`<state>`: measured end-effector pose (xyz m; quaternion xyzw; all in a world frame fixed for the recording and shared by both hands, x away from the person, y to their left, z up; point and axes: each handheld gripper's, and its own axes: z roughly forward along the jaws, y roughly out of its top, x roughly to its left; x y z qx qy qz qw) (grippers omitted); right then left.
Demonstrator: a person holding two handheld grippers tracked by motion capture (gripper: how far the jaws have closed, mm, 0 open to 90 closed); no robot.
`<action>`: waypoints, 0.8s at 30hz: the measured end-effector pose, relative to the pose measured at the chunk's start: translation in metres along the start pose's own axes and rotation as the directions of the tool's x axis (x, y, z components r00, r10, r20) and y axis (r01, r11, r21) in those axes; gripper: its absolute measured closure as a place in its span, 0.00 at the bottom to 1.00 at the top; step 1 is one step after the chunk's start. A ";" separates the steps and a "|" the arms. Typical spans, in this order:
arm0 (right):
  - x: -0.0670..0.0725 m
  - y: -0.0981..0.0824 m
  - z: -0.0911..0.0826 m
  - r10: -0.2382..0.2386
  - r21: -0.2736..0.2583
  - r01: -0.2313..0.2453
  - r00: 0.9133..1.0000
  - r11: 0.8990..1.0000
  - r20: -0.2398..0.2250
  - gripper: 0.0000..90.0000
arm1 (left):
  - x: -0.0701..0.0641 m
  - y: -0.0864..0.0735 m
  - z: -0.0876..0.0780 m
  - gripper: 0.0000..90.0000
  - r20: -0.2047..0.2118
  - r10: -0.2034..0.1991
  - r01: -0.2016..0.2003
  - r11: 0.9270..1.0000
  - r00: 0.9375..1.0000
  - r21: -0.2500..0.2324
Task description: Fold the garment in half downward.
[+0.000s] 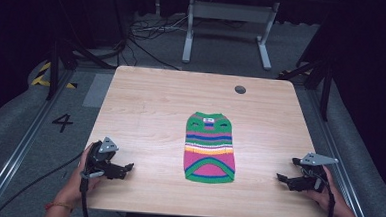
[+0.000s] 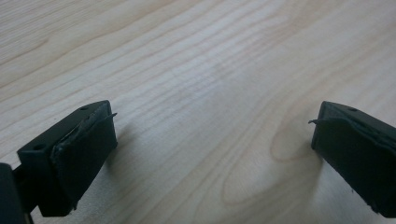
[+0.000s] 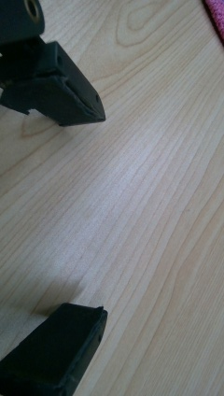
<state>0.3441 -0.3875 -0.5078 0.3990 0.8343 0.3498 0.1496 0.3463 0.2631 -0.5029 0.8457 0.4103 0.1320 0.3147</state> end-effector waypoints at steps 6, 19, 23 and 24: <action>-0.001 0.000 0.000 -0.005 0.002 0.005 1.000 1.000 -0.004 0.07 | -0.002 -0.001 -0.001 0.01 -0.009 -0.009 0.009 1.000 1.000 -0.002; -0.015 0.021 0.003 0.008 0.005 -0.008 1.000 1.000 0.002 0.25 | 0.005 0.017 -0.001 0.21 0.036 0.072 -0.073 0.997 0.997 0.022; -0.015 0.045 0.007 -0.028 -0.005 0.028 1.000 1.000 0.003 0.26 | -0.001 0.040 0.009 0.25 0.079 0.100 -0.102 0.995 0.992 0.015; -0.015 0.052 0.010 -0.029 -0.004 0.029 1.000 1.000 -0.005 0.26 | -0.001 0.044 0.010 0.27 0.086 0.105 -0.107 0.994 0.991 0.016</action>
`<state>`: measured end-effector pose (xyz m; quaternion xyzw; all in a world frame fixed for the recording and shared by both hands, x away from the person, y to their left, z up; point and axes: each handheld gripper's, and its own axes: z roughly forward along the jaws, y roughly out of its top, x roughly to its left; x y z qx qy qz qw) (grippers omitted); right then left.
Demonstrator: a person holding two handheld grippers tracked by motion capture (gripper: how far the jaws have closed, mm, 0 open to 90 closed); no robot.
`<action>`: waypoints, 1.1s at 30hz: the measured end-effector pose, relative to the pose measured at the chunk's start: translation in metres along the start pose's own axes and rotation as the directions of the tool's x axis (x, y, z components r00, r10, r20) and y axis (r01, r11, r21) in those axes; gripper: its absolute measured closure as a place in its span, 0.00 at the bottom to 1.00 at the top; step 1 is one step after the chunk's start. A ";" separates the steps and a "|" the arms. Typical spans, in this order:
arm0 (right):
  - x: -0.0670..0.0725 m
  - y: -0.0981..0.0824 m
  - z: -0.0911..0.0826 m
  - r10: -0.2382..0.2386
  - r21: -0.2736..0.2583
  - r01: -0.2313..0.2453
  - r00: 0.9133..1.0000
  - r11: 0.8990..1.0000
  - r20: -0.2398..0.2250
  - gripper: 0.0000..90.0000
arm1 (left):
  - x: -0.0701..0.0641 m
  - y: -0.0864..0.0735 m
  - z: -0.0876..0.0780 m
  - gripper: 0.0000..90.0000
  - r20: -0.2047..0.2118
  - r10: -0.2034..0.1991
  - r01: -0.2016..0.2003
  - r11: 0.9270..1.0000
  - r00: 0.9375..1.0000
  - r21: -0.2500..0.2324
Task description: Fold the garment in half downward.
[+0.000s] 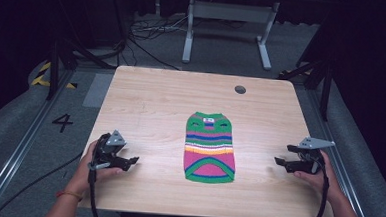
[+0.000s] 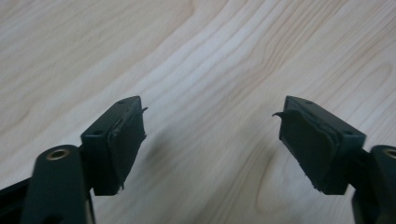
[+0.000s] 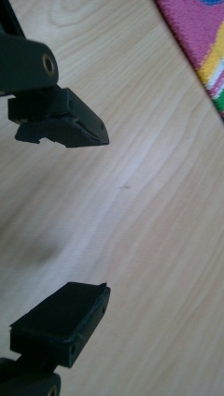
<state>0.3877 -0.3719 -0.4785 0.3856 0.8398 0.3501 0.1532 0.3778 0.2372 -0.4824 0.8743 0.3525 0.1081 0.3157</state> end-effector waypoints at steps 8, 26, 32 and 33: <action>-0.002 0.038 0.021 -0.017 -0.005 0.016 1.000 1.000 -0.024 0.33 | 0.005 0.047 0.022 0.32 0.008 0.042 -0.042 0.999 0.999 -0.033; 0.003 0.115 0.078 -0.047 -0.043 0.045 0.997 0.998 -0.062 0.46 | 0.018 0.116 0.075 0.33 -0.005 0.045 -0.045 0.998 0.999 -0.036; 0.010 0.134 0.104 -0.082 -0.008 0.081 0.993 0.997 -0.081 0.55 | 0.018 0.134 0.094 0.35 -0.016 0.013 -0.014 0.999 1.000 -0.039; 0.011 0.138 0.107 -0.084 -0.008 0.084 0.993 0.996 -0.081 0.56 | 0.017 0.137 0.096 0.36 -0.016 0.008 -0.009 0.999 1.000 -0.045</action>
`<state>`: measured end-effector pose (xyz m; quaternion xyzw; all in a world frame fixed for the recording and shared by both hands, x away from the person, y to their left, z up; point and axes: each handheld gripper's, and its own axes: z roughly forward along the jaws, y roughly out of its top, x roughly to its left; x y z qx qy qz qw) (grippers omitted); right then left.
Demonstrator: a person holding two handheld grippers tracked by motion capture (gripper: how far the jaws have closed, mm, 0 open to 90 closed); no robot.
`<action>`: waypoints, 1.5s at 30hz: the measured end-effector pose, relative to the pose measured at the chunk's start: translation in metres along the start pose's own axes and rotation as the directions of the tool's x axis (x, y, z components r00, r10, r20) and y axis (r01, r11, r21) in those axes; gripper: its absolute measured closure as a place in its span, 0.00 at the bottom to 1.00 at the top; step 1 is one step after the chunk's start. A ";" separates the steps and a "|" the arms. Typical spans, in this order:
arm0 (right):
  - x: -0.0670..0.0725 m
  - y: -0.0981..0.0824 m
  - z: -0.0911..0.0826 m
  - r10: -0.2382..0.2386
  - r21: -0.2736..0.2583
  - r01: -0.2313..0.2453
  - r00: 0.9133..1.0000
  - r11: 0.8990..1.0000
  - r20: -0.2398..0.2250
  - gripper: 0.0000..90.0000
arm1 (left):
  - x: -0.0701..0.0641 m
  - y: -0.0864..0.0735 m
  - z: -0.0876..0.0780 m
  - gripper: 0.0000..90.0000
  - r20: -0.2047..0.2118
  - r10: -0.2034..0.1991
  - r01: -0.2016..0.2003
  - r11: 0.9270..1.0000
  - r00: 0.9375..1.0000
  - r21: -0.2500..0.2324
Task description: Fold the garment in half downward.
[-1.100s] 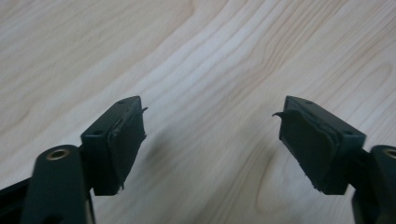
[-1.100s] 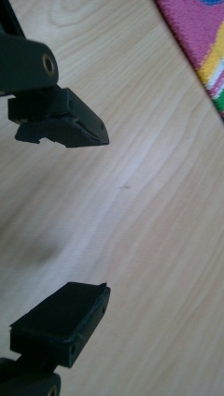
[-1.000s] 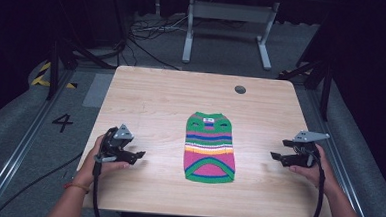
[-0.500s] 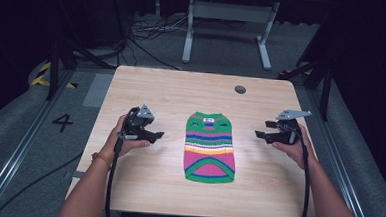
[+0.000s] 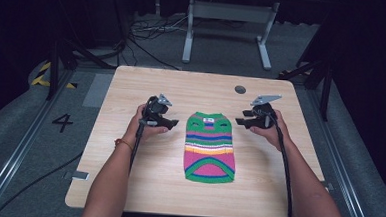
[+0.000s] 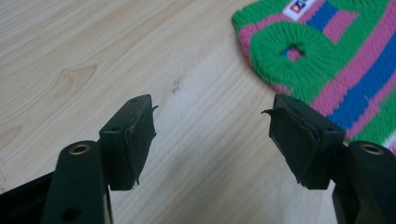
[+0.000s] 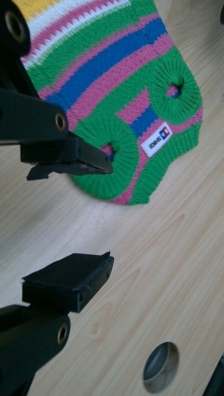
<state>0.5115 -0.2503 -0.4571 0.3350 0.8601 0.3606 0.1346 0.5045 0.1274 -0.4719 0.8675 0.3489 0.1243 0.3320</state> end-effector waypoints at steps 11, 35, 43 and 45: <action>0.003 0.016 0.034 0.000 0.026 0.000 1.000 1.000 -0.013 0.66 | -0.009 0.021 0.031 0.41 0.005 -0.016 0.016 1.000 1.000 0.009; -0.001 0.010 0.071 0.081 0.036 -0.079 0.996 0.996 -0.039 0.79 | -0.016 0.034 0.070 0.54 0.010 -0.097 0.097 0.995 0.995 0.000; 0.002 0.004 0.069 0.096 0.013 -0.095 0.993 0.995 -0.068 0.92 | -0.023 0.037 0.068 0.84 0.058 -0.032 0.031 0.999 0.998 0.025; 0.002 0.004 0.069 0.092 0.012 -0.091 0.993 0.996 -0.068 0.94 | -0.024 0.038 0.068 0.87 0.052 -0.018 0.017 1.000 0.998 0.025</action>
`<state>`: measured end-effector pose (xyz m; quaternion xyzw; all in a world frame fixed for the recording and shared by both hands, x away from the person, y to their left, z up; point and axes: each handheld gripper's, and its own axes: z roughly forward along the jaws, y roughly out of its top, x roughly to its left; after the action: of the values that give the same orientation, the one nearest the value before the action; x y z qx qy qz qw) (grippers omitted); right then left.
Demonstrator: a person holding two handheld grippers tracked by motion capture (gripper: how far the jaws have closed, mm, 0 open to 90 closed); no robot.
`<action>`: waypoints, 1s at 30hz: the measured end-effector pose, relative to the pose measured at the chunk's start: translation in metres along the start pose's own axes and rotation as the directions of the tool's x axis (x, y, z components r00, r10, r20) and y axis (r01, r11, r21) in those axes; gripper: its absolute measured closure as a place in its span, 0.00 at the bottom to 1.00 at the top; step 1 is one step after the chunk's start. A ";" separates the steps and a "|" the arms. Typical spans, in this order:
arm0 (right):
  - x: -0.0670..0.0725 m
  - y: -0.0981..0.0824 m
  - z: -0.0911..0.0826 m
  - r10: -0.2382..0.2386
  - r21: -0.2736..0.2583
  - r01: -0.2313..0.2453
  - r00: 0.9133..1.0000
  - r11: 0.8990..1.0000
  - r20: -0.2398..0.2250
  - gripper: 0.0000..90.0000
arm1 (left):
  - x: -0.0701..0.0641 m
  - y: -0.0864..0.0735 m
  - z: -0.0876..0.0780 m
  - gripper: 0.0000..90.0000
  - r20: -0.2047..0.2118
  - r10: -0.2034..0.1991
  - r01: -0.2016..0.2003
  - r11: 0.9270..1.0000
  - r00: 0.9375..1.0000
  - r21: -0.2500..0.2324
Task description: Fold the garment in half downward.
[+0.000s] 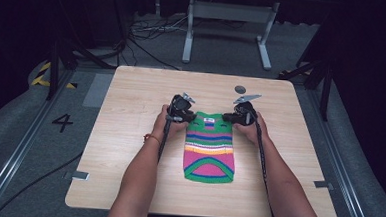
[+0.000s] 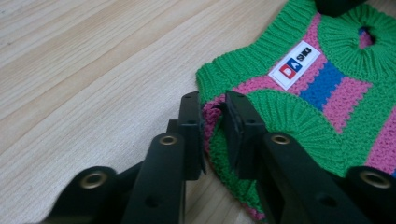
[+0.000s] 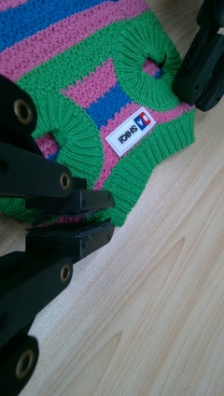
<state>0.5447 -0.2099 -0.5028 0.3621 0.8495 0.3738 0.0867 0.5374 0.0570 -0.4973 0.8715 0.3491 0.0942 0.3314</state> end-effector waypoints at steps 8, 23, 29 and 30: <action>0.004 0.002 -0.004 -0.030 -0.014 0.030 0.999 0.999 0.019 0.97 | -0.004 0.002 -0.004 0.95 -0.031 0.045 -0.045 0.999 0.999 0.000; 0.020 0.012 -0.046 -0.107 -0.123 0.104 0.994 0.987 -0.016 0.97 | -0.018 0.006 -0.047 0.95 -0.045 0.126 -0.130 0.985 0.991 -0.113; 0.035 0.010 -0.063 -0.165 -0.150 0.157 0.985 0.976 -0.041 0.97 | -0.030 -0.001 -0.066 0.96 -0.040 0.183 -0.187 0.972 0.982 -0.141; 0.037 0.010 -0.065 -0.169 -0.158 0.159 0.985 0.975 -0.047 0.97 | -0.031 -0.002 -0.069 0.96 -0.046 0.198 -0.203 0.969 0.979 -0.144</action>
<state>0.4960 -0.2177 -0.4453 0.2716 0.8474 0.4402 0.1194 0.4863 0.0725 -0.4443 0.8737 0.2564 0.1663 0.3785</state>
